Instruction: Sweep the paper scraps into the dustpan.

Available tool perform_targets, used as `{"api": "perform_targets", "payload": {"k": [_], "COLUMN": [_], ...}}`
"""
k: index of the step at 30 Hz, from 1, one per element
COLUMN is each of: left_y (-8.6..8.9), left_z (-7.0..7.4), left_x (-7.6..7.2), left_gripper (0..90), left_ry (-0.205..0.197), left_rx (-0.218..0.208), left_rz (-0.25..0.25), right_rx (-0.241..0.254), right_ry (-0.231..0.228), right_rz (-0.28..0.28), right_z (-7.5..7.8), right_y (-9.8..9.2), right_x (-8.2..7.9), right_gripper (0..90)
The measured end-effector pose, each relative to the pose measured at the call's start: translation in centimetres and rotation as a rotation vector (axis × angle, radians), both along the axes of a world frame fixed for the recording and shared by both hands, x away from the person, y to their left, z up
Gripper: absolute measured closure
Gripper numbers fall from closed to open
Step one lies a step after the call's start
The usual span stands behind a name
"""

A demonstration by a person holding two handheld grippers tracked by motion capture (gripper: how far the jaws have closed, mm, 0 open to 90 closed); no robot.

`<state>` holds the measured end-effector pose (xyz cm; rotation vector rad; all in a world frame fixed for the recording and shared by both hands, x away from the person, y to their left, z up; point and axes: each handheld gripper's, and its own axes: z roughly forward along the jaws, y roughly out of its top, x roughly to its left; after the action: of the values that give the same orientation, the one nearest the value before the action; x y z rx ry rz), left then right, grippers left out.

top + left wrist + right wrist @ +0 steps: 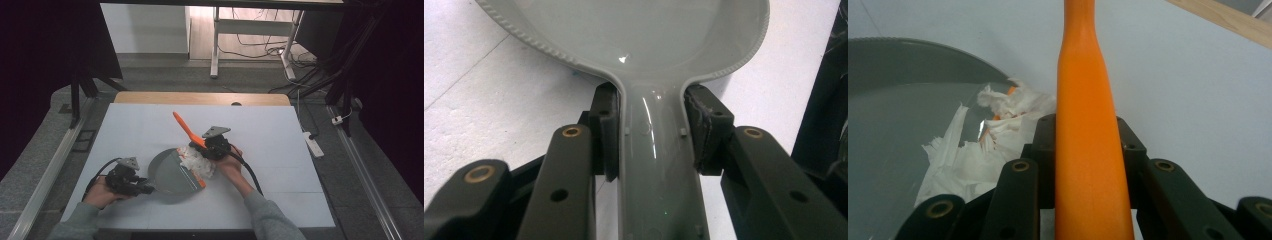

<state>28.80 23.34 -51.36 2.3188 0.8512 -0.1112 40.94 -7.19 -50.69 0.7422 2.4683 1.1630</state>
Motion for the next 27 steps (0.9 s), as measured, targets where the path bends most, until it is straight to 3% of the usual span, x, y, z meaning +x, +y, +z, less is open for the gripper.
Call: {"api": "perform_targets", "payload": {"k": [20, 27], "left_y": [0.0, 0.0], "left_z": [0.0, 0.0], "left_x": [0.0, 0.0], "left_gripper": [61.2, 61.2], "left_ry": [0.0, 0.0], "left_rx": [0.002, 0.001], "left_rz": [0.0, 0.001], "right_rx": [0.009, 0.012], "right_ry": [-0.005, 0.002], "right_rz": [0.087, 0.152], "right_z": [0.5, 0.8], "right_y": [2.2, 3.3], "right_x": [-1.8, -2.8], "right_gripper": [70.3, 70.3]}}
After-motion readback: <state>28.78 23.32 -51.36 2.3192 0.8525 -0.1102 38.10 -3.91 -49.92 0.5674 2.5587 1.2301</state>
